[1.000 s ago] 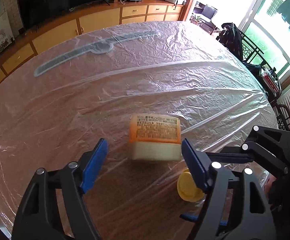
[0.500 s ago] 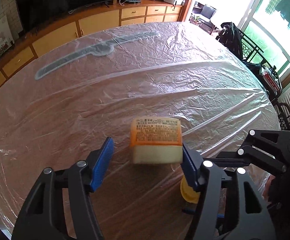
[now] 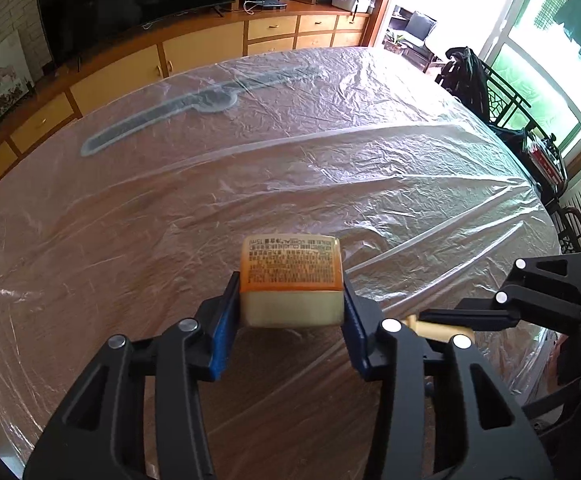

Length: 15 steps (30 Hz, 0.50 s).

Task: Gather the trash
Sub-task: 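Grasp the tan jar with the left tool while the right tool grasps the yellow cup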

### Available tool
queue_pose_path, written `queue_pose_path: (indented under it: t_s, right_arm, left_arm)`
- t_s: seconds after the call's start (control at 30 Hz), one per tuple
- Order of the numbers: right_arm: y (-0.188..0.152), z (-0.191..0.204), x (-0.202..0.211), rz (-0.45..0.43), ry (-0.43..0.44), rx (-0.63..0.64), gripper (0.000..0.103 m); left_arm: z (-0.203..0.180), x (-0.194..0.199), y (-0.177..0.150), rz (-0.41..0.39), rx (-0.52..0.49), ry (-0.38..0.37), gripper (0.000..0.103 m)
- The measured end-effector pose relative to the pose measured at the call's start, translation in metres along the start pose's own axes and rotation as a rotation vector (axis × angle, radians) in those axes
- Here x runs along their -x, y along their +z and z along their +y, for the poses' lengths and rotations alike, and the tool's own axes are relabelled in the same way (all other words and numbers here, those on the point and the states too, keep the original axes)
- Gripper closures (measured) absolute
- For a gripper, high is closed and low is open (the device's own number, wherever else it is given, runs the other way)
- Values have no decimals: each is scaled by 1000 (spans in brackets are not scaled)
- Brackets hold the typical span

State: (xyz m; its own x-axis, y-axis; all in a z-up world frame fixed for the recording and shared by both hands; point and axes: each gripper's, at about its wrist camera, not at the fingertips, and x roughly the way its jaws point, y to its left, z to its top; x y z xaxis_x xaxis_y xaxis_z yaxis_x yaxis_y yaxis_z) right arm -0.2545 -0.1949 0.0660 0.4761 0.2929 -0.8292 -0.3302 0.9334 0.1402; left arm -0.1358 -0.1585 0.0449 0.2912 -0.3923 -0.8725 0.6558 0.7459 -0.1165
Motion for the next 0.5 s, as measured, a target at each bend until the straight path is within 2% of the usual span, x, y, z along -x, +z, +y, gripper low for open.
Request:
queue_pose_path:
  t_s: [0.23,0.3,0.37,0.5]
  right_arm:
    - [-8,-8,4,1,1,-51,73]
    - [-7,-6,4,4,-23,-47,71]
    - [-8,-5,4,6,-38,-51,57]
    - [-10,-3,-1,18,-56,-69,55]
  left_arm:
    - [8,7,-10,-13,38,23,56]
    - [8,9,-13,-16,43,32,56]
    - [9,11,-15,-20,50,30,56]
    - [8,15,-18,-29,55,36,56]
